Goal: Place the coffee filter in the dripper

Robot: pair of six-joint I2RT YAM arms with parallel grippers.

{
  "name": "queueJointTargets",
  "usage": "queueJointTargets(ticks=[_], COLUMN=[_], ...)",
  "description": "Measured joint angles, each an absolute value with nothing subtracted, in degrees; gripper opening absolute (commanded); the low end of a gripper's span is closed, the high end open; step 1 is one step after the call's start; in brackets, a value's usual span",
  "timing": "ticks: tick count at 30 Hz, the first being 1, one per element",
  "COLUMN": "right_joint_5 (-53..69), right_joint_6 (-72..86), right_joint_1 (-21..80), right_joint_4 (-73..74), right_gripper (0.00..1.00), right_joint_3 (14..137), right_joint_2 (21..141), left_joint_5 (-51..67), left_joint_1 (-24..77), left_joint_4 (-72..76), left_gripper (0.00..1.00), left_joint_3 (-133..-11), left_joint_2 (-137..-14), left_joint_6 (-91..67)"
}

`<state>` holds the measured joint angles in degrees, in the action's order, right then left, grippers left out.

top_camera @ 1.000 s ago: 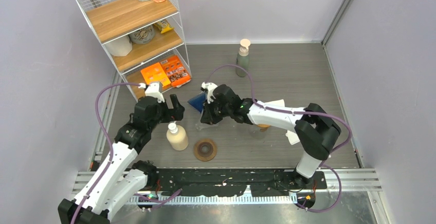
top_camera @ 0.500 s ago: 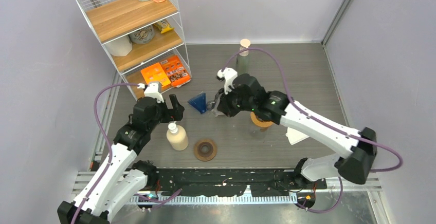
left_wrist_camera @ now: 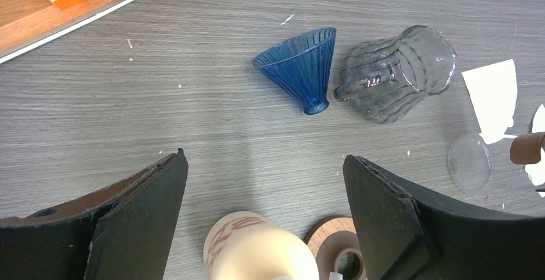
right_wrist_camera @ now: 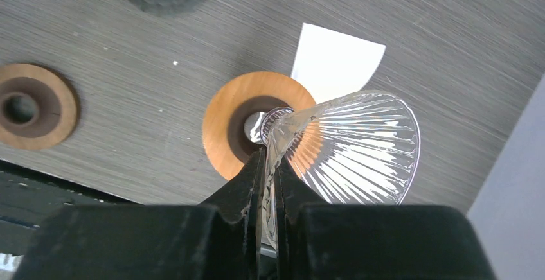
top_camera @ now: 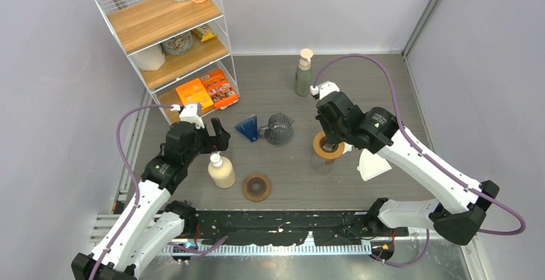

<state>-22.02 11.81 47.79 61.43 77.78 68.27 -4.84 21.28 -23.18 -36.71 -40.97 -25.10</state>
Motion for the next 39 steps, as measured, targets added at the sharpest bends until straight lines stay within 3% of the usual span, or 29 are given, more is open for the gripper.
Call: queueJointTargets(ticks=[23, 27, 33, 39], right_joint_5=[-19.5, -19.2, -18.8, -17.5], right_joint_6=[10.2, 10.2, 10.1, 10.1], right_joint_1=[47.0, 47.2, 47.6, 47.8], right_joint_4=[61.6, 61.3, 61.0, 60.7], right_gripper=[0.07, 0.13, 0.34, 0.46], right_joint_3=[74.2, 73.9, 73.9, 73.9], right_joint_2=[72.9, 73.1, 73.5, 74.0], left_joint_5=[-3.5, -3.3, -2.9, -2.7], left_joint_1=[21.3, 21.3, 21.3, 21.3], left_joint_4=[-23.1, -23.1, -23.1, -23.1], left_gripper=[0.99, 0.99, 0.99, 0.99], left_joint_3=[-36.7, -36.7, -36.7, -36.7], left_joint_2=[-41.3, -41.3, -41.2, -40.9], left_joint_6=[-25.1, -25.1, -25.1, -25.1])
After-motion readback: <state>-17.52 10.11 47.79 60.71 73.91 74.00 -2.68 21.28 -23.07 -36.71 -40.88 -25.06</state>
